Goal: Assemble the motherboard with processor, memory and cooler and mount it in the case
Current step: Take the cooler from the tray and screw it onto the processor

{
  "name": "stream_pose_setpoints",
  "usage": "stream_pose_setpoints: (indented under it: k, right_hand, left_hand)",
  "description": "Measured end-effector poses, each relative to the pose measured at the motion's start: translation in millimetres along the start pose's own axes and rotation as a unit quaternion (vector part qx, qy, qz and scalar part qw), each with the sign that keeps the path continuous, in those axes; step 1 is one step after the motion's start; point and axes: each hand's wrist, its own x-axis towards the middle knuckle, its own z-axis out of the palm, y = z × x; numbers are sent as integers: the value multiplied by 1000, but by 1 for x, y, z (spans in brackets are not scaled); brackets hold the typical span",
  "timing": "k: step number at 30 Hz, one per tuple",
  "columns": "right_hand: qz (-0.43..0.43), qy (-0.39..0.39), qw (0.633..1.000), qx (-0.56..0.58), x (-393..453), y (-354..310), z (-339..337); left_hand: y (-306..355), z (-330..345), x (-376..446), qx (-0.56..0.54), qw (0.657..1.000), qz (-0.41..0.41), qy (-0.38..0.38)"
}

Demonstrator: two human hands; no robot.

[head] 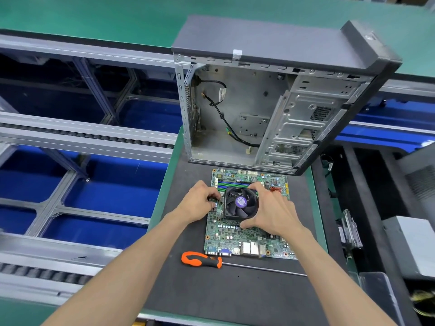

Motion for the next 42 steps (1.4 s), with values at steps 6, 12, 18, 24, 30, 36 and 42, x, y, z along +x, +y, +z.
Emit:
stream_pose_setpoints:
  k: [6, 12, 18, 24, 30, 36, 42]
  right_hand:
    - [-4, -13, 1000, -7, 0, 1, 0]
    - [1, -81, 995, 57, 2, 9, -8]
    - [50, -176, 940, 289, 3, 38, -19]
    - [64, -184, 906, 376, 4, 46, -21]
    - [74, -156, 884, 434, 1, 45, -24]
    - [116, -105, 882, 444, 6, 34, -34]
    - [147, -80, 826, 538, 6, 16, -35]
  left_hand:
    - [3, -2, 1, 21, 1000, -5, -1]
    - [8, -2, -1, 21, 999, -12, 26]
    - [34, -3, -3, -140, 977, 65, 146]
    - [55, 4, 9, 128, 982, 120, -71]
    - [59, 2, 13, 106, 982, 154, -17]
    - [86, -25, 16, 68, 970, 230, -42]
    - [89, -41, 17, 6, 969, 243, -47]
